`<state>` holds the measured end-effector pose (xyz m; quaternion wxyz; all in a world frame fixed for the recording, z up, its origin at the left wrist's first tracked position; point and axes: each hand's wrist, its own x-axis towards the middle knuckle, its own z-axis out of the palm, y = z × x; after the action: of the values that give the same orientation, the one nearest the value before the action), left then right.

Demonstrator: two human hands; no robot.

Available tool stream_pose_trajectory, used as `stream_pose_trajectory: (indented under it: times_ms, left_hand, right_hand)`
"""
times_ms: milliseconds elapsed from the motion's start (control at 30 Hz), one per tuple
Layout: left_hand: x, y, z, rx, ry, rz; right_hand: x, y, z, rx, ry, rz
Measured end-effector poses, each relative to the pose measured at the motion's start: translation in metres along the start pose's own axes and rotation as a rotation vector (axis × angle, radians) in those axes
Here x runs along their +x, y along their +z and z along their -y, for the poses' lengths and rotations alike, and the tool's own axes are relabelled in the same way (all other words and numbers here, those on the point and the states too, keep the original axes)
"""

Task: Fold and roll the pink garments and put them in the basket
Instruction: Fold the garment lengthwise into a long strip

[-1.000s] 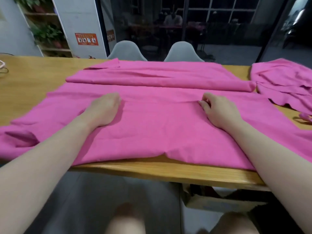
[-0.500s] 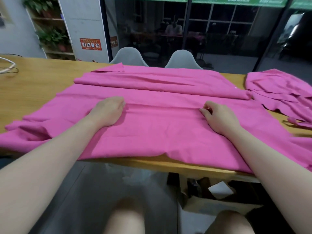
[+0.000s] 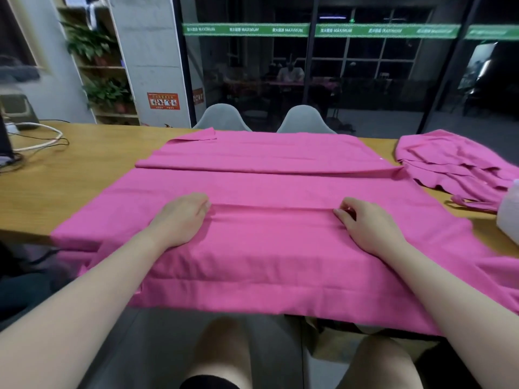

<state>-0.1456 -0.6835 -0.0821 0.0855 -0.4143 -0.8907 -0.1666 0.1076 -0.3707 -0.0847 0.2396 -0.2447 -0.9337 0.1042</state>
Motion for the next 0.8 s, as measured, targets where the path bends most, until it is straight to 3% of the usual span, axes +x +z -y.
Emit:
stream_pose_trajectory:
  times_ms: [200, 367, 800]
  left_hand:
    - [0.0, -0.003, -0.004, -0.01, -0.061, 0.029]
    - [0.038, -0.017, 0.0, -0.022, -0.089, -0.033]
    - [0.119, 0.029, 0.03, -0.007, -0.03, 0.006]
  right_hand:
    - [-0.003, -0.005, 0.009, -0.005, -0.031, 0.006]
    - [0.038, -0.022, 0.013, -0.033, -0.138, -0.095]
    - [0.112, 0.035, -0.024, -0.011, -0.045, -0.004]
